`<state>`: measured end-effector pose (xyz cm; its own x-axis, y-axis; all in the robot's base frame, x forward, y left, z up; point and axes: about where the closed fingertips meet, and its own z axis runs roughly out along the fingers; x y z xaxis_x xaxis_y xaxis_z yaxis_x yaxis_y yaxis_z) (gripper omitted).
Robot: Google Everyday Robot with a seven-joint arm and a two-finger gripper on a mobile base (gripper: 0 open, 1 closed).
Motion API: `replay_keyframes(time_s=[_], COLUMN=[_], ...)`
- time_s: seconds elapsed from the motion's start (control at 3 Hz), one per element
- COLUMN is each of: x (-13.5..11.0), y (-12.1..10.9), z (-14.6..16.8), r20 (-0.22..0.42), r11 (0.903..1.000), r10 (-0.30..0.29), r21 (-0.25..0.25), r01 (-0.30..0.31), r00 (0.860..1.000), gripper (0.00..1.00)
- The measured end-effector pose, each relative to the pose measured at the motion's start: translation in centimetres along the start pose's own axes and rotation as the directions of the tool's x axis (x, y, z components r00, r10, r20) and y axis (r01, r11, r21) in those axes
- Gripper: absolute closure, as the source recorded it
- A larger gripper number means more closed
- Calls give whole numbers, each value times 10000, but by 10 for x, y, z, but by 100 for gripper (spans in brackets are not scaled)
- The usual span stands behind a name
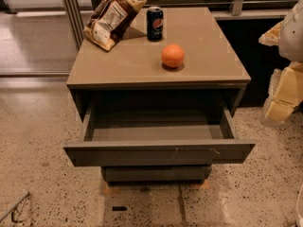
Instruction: Close top drawer
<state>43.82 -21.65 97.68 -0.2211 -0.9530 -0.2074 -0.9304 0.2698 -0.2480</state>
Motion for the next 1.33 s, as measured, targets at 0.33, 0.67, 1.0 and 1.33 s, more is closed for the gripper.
replay_keyframes(time_s=[0.33, 0.67, 1.0, 1.33], x=[0, 0, 9, 27], y=[0, 0, 10, 30], z=[0, -1, 25, 81], r20=[1, 57, 265, 471], r11=[10000, 10000, 9998, 9973], r10=[0, -1, 200, 653], r21=[2, 89, 48, -360], r01=[0, 0, -201, -636], r00=[10000, 10000, 9994, 9968], gripper=[0, 19, 42, 66])
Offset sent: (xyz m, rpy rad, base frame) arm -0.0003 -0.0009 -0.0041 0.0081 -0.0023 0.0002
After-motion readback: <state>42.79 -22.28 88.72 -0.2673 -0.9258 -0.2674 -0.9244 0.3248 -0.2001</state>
